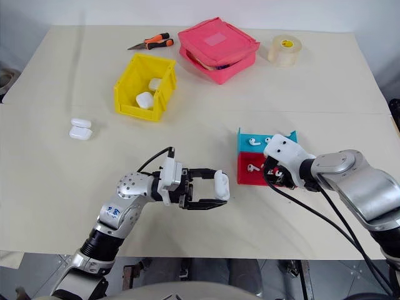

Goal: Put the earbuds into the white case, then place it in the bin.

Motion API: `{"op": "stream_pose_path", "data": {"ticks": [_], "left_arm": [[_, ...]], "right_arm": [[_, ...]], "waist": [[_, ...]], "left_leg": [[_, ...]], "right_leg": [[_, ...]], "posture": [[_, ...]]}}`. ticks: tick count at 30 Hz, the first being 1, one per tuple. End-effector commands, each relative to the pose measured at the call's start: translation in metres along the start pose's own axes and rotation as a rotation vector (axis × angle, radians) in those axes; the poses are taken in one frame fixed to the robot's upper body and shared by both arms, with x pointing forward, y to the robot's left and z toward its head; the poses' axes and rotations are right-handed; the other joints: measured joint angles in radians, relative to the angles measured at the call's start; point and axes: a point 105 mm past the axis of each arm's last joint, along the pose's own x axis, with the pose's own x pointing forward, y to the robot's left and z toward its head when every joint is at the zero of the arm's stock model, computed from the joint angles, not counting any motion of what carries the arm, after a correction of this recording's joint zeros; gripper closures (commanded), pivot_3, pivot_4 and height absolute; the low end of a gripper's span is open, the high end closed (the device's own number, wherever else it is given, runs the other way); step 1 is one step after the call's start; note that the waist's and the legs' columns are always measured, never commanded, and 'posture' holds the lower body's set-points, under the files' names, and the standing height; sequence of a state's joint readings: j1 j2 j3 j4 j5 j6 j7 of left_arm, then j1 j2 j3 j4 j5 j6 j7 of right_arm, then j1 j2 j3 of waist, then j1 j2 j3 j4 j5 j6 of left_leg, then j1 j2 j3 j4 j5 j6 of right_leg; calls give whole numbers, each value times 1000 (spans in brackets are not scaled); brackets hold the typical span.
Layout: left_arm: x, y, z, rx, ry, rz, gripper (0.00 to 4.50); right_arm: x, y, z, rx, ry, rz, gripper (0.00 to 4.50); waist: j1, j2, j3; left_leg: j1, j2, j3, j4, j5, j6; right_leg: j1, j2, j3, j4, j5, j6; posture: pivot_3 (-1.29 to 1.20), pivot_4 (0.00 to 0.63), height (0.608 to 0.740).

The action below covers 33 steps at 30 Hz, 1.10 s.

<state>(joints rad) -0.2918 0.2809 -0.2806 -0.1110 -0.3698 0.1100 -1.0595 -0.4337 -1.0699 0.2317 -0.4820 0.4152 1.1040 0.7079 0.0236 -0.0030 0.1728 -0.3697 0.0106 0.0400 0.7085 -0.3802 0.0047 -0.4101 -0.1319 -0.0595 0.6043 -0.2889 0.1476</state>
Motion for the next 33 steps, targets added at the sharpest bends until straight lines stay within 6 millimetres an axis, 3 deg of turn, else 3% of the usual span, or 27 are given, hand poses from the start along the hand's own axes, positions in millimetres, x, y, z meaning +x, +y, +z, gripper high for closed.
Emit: {"op": "stream_pose_path", "data": {"ticks": [1, 13, 16, 19, 20, 27, 31, 33], "left_arm": [[1, -2, 13, 51, -39, -7, 1705], [1, -3, 13, 52, -39, -3, 1705], [1, -3, 13, 52, -39, -5, 1705], [1, -3, 12, 53, -38, -6, 1705], [1, -3, 12, 53, -38, -7, 1705], [1, -3, 11, 55, -34, -14, 1705], [0, 4, 10, 61, -31, -10, 1705], [0, 7, 10, 70, -32, -9, 1705]], "right_arm": [[-3, -5, 6, -34, -19, -14, 2341], [1, -3, 4, -38, -10, 17, 2341], [2, -1, 4, -38, -11, 22, 2907], [3, -1, 5, -38, -16, 21, 3900], [3, -1, 5, -38, -18, 20, 4036], [-5, -2, 17, -29, -94, 9, 4035], [-25, -4, 46, 32, -322, 17, 4035], [-36, -4, 50, 84, -406, 25, 4035]], "waist": [[0, 0, 0], [0, 0, 0], [0, 0, 0], [0, 0, 0], [0, 0, 0], [0, 0, 0], [2, 0, 0], [4, 0, 0]], "left_leg": [[0, 0, 0, 0, 0, 0], [0, 0, -1, 1, 0, 0], [0, 0, -1, 1, 0, 0], [0, 0, -1, 1, 0, 0], [0, 0, -1, 1, 0, 0], [0, 0, -1, 3, 0, 0], [-1, 0, -1, 3, 0, 0], [-1, 0, -2, 4, 0, 0]], "right_leg": [[0, 0, 0, 0, 0, 0], [0, 0, -1, 1, 0, 0], [0, 0, -1, 1, 0, 0], [0, 0, -1, 1, 0, 0], [0, 0, -1, 1, 0, 0], [0, 0, -1, 2, 0, 0], [0, 0, -2, 2, 0, 0], [1, 0, -2, 2, 0, 0]], "posture": [[0, 150, 740], [0, 150, 740], [0, 150, 740], [0, 150, 740], [0, 150, 740], [0, 150, 740], [0, 150, 740], [0, 150, 740]]}}
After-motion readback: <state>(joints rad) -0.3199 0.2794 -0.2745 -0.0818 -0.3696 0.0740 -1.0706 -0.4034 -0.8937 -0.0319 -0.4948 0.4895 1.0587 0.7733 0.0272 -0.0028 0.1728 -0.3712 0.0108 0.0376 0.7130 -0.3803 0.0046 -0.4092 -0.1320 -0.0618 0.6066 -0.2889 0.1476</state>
